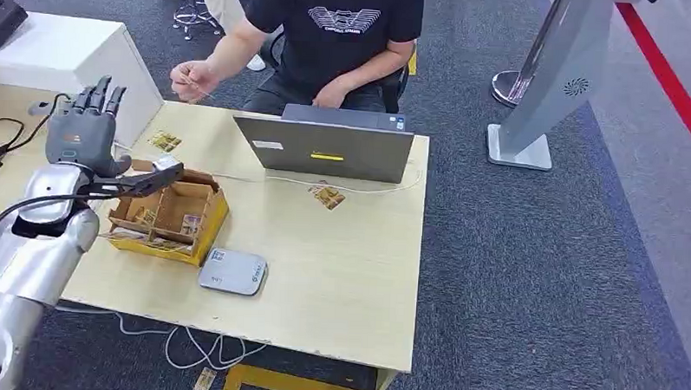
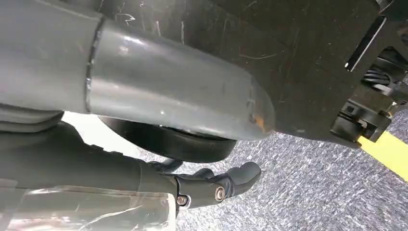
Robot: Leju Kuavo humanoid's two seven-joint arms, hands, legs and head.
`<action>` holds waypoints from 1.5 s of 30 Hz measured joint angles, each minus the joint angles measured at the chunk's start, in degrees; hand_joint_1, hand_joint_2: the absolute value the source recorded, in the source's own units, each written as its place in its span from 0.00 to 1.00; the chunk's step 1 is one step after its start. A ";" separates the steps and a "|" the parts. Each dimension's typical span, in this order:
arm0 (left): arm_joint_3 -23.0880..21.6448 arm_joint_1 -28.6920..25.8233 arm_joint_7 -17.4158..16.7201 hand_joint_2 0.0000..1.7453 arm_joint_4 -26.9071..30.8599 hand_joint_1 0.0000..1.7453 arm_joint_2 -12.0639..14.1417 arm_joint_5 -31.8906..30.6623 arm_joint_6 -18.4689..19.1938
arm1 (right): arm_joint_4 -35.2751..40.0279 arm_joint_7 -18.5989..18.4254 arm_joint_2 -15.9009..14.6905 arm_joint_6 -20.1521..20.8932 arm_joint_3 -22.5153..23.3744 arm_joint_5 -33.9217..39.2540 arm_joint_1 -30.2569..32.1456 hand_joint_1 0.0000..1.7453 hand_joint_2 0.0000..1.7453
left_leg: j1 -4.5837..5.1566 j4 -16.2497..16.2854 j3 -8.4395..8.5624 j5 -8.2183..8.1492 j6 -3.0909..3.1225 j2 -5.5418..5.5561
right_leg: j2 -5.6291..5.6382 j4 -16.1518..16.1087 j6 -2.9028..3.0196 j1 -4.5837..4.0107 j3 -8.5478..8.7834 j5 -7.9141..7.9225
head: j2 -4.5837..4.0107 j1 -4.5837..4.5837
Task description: Pass the card to the sensor for recognition and then transmit it.
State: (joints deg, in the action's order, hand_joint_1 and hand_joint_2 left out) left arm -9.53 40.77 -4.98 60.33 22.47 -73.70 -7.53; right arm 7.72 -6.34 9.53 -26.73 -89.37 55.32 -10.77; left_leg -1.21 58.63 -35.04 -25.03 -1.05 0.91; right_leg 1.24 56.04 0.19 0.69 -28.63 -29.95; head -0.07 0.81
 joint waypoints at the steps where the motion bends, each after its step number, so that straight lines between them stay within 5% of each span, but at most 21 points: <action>1: -0.02 0.06 0.60 1.00 0.02 0.00 -0.17 0.97 1.97 | -0.02 0.07 0.00 0.00 0.00 0.09 0.00 0.00 0.00 | 0.00 0.00 0.00 0.00 0.00 0.00 | 0.00 0.00 0.00 0.00 0.00 0.00 | 0.00 0.00; 4: -0.02 0.17 1.42 1.00 0.39 0.00 -0.61 2.20 5.32 | -0.07 0.20 0.00 0.00 0.00 0.37 0.01 0.00 0.00 | 0.00 0.00 0.00 0.00 0.00 -0.01 | 0.01 0.00 0.00 0.00 -0.01 0.00 | 0.00 0.02; 12: -0.04 0.71 1.85 1.00 0.77 0.00 -1.14 2.99 6.77 | -0.09 0.44 0.00 0.00 0.00 0.50 0.00 0.00 0.00 | 0.00 0.00 0.00 0.00 0.00 -0.01 | 0.01 0.00 0.00 0.00 -0.01 0.00 | 0.00 0.00; 21: -2.76 4.79 4.08 1.00 5.64 0.00 -0.74 24.00 22.77 | -0.28 1.20 0.00 0.00 0.00 2.30 0.04 0.00 0.00 | 0.00 0.01 -0.04 0.00 0.00 0.00 | 0.00 0.00 -0.06 0.00 -0.01 0.04 | 0.00 0.00; 37: -15.78 11.37 -1.93 1.00 21.40 0.00 9.73 52.68 35.01 | -0.70 3.61 -0.04 0.00 0.00 5.71 0.17 0.00 0.00 | 0.00 -0.01 -0.04 0.00 0.00 -0.10 | 0.10 0.01 -0.06 -0.01 -0.07 0.04 | 0.00 0.00; 45: -18.62 11.37 -2.56 1.00 25.99 0.00 14.23 54.27 35.23 | -0.83 3.80 -0.04 0.00 0.00 5.94 0.17 0.00 0.00 | 0.00 -0.01 -0.04 0.00 0.00 -0.08 | 0.08 0.01 -0.06 0.00 -0.06 0.04 | 0.00 -0.02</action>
State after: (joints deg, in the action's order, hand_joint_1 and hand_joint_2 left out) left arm -28.15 52.14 -7.54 86.31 36.70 -19.43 27.69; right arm 6.88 -2.54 9.49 -26.73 -89.37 61.27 -10.59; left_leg -1.21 58.62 -35.08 -25.03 -1.05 0.82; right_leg 1.33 56.05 0.13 0.69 -28.70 -29.91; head -0.07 0.79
